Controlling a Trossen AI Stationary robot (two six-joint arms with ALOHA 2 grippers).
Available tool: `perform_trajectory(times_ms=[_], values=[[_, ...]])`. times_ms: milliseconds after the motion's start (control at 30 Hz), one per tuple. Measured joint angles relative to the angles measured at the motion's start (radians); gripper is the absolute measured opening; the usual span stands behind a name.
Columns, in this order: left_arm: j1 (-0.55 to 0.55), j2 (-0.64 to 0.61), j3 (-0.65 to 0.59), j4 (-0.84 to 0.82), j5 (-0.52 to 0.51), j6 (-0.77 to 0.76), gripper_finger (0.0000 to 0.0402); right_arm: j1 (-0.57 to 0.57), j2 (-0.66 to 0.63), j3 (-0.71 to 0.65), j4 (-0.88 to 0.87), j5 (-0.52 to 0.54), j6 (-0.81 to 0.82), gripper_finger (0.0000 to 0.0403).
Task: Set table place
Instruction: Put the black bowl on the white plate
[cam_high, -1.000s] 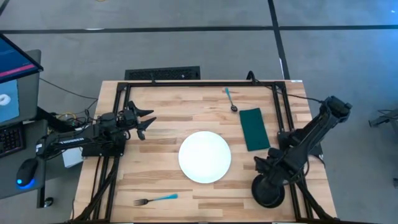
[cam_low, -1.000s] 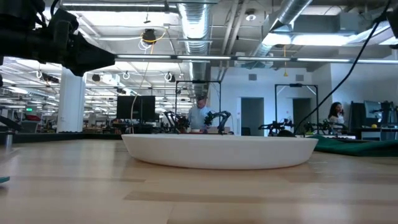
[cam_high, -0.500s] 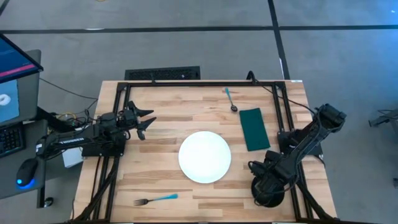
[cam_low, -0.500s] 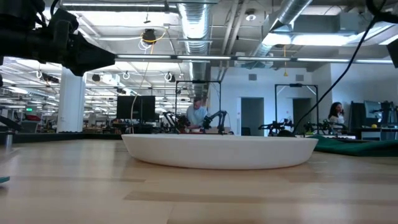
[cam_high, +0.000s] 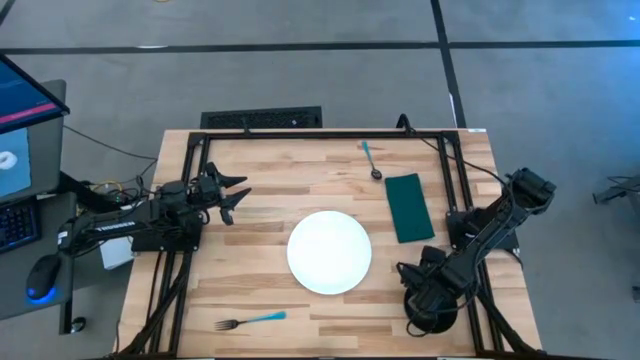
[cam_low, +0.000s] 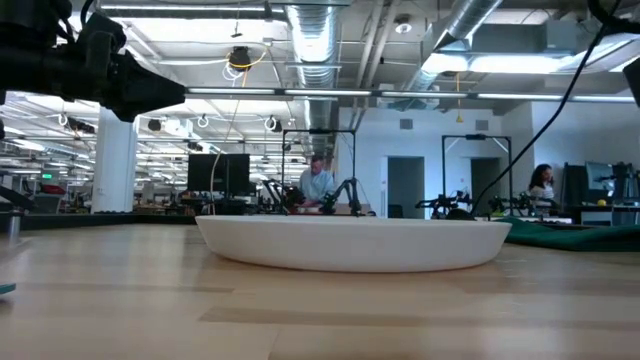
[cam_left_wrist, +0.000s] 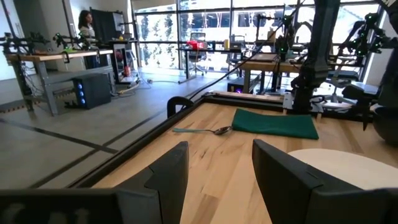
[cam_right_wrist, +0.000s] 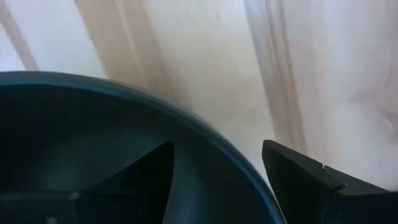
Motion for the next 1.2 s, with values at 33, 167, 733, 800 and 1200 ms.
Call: perform_trajectory(times_ms=[33, 167, 733, 800, 1200], values=[[0.000, 0.000, 0.000, 0.000, 0.000, 0.000, 0.0167, 0.000, 0.000, 0.000, -0.009, -0.002, 0.000, 0.0270], [0.000, 0.000, 0.000, 0.003, 0.000, 0.000, 0.0167, 0.010, -0.002, 0.000, -0.062, -0.002, 0.003, 0.0270], [0.000, 0.000, 0.000, 0.003, 0.000, 0.000, 0.0167, 0.023, -0.001, 0.000, -0.030, 0.091, 0.116, 0.0270], [0.000, 0.000, 0.000, 0.003, 0.000, 0.002, 0.0167, 0.023, -0.001, 0.000, -0.029, 0.091, 0.116, 0.0266], [0.000, 0.000, 0.000, 0.002, 0.000, 0.014, 0.0167, 0.023, -0.001, 0.001, -0.030, 0.092, 0.071, 0.0095]])
